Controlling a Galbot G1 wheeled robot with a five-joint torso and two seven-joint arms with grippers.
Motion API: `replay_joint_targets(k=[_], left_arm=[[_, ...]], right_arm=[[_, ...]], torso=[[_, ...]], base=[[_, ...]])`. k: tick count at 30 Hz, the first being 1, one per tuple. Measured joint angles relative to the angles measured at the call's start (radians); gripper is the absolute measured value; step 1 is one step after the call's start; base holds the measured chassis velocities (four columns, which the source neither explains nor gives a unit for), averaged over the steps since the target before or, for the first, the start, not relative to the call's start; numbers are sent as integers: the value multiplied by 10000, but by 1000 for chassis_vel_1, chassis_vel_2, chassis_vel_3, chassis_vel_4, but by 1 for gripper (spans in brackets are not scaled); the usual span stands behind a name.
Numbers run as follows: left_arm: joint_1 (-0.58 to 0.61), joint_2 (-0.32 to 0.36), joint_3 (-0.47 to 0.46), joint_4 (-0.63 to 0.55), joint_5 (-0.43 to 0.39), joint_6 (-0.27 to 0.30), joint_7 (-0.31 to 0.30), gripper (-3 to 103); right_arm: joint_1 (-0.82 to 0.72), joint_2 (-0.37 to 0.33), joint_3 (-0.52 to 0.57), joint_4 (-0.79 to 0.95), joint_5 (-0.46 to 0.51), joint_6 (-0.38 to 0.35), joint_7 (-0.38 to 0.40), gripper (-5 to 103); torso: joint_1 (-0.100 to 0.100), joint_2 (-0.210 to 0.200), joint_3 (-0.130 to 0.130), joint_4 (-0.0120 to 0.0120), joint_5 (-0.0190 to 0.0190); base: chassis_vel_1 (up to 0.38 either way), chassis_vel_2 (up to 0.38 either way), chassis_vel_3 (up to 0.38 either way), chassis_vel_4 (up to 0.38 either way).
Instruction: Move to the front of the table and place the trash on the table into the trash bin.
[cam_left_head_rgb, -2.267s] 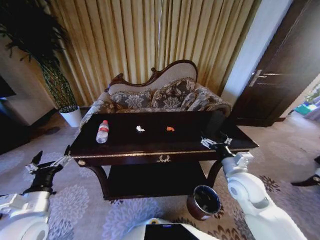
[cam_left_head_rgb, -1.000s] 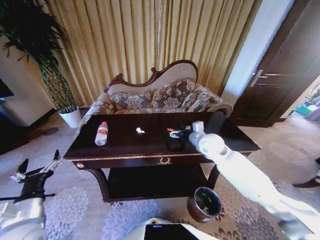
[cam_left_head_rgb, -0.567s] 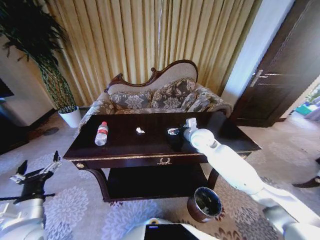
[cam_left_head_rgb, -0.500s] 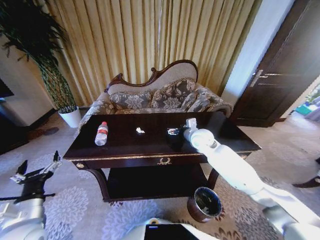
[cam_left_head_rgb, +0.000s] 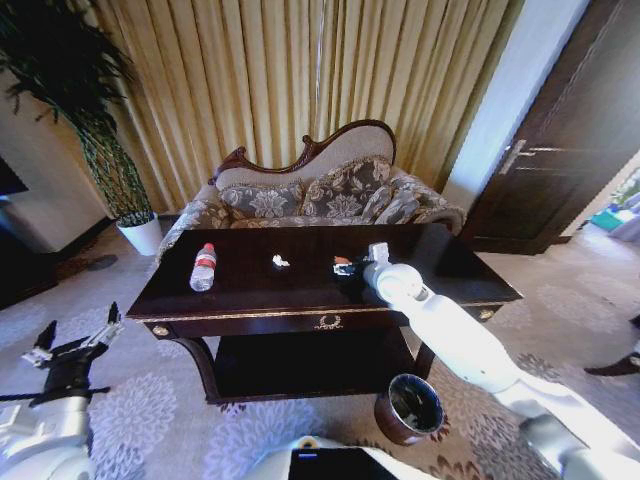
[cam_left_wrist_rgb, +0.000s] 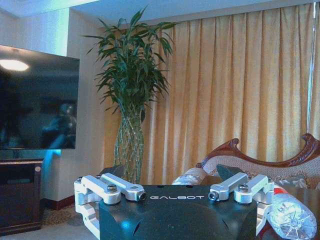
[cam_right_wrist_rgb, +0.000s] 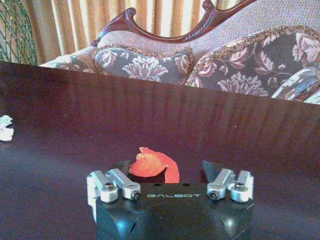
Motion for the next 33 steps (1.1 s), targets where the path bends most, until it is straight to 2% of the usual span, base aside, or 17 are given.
replay_joint_targets(k=[2, 5, 7, 8, 11, 14, 16, 17, 19, 20, 21, 28, 31, 33], left_arm=[[4, 11, -6, -1, -8, -2, 0, 100], [16, 11, -8, -1, -11, -4, 0, 100], [23, 10, -9, -4, -13, -8, 0, 100], [23, 10, -9, -4, -13, -8, 0, 100], [26, 10, -5, -14, -16, -12, 2, 100], [27, 5, -2, -16, -17, -15, 4, 100], [40, -3, 3, -17, -17, -19, 10, 100], [40, -3, 3, -17, -17, -19, 10, 100], [56, 0, 4, -20, -16, -25, 15, 100], [56, 0, 4, -20, -16, -25, 15, 100], [58, 5, 4, -20, -16, -28, 17, 100], [59, 5, 19, -9, -17, -55, 21, 100], [14, 23, 48, 30, -17, -91, 25, 100], [3, 29, 49, 39, -19, -101, 26, 100]], right_arm=[[-32, -16, 33, -2, -47, 5, 6, 70], [-106, -39, 68, 19, -99, 14, 6, 64], [-201, -64, 114, 65, -139, 22, 5, 52], [-201, -64, 114, 65, -139, 22, 5, 52], [-325, -90, 180, 130, -179, 31, 3, 37], [-370, -98, 204, 152, -199, 35, 2, 31], [-487, -107, 263, 217, -222, 43, 2, 20], [-487, -107, 263, 217, -222, 43, 2, 20], [-575, -113, 297, 268, -251, 81, -1, 9], [-575, -113, 297, 268, -251, 81, -1, 9], [-615, -114, 319, 291, -252, 156, -1, 4], [-885, -194, 491, 677, -535, 1145, -11, 2], [-1370, -529, 1077, 1284, -1244, 2030, -18, 2], [-1568, -633, 1329, 1438, -1435, 2188, -21, 2]], torso=[[0, 0, 0, 0, 0], [0, 0, -1, 0, 0], [0, 1, -1, 0, 0], [0, 1, -1, 0, 0], [0, 0, -1, -1, 0], [0, 1, -1, -1, -1], [0, 1, -1, -1, -1], [0, 1, -1, -1, -1], [-1, 1, -1, -1, -1], [-1, 1, -1, -1, -1], [0, 1, -1, -1, -1], [0, -1, 3, 1, 4], [0, -1, 2, 1, 2], [0, -1, 1, 0, 1]], base=[[0, 0, 0, 0], [0, 0, 0, 0], [0, 0, 0, 0], [0, 0, 0, 0], [0, 0, 0, 0], [0, 0, 0, 0], [0, 0, 0, 0], [0, 0, 0, 0], [0, 0, 0, 0], [0, 0, 0, 0], [0, 0, 0, 0], [0, 0, 0, 0], [0, 0, 0, 0], [0, 0, 0, 0]])
